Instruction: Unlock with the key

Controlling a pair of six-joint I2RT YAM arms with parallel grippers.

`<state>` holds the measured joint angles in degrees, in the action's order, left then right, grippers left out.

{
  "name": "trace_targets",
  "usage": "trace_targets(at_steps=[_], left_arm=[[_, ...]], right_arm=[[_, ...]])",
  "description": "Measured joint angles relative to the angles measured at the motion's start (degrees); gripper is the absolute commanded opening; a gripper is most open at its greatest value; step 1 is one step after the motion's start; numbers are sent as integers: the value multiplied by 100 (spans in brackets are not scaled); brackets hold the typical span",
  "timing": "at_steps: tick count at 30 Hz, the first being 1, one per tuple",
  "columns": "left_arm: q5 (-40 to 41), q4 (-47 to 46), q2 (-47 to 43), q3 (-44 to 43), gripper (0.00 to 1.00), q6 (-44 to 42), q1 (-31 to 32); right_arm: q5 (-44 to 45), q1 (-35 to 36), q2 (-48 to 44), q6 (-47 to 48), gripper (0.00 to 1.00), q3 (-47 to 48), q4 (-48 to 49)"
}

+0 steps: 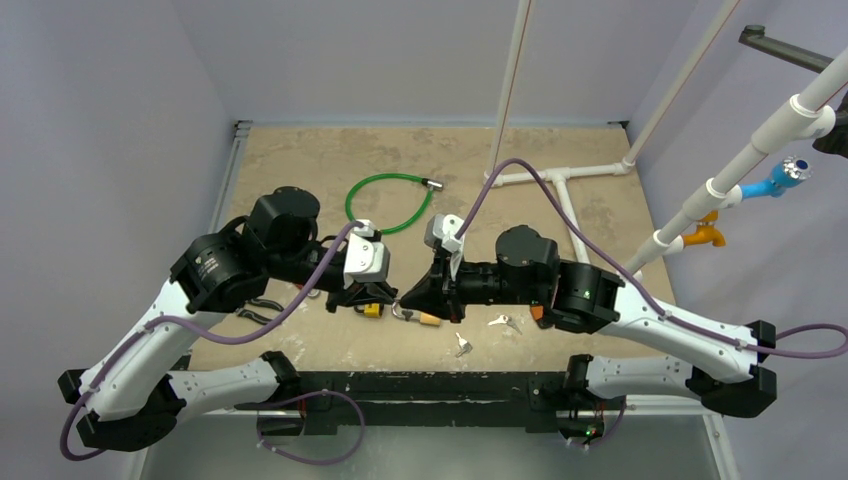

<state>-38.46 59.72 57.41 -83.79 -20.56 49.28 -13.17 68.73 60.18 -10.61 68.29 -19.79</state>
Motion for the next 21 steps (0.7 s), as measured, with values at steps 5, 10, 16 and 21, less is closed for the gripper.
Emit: trace_targets(at_steps=[5,10,16,21], left_arm=[[37,-76,-4,0,68,39,0],[256,-260,-26,46,100,151,0],[802,-557,-208,817,100,155,0],[1154,-704,68,1856,100,-68,-94]], right_arm=[[15,0,-85,-24,0,-269,70],[61,0,-293,-96,0,-647,50],[522,2,-951,-431,0,-1257,-57],[1296,2,-1628,-1008,0,-1781,-352]])
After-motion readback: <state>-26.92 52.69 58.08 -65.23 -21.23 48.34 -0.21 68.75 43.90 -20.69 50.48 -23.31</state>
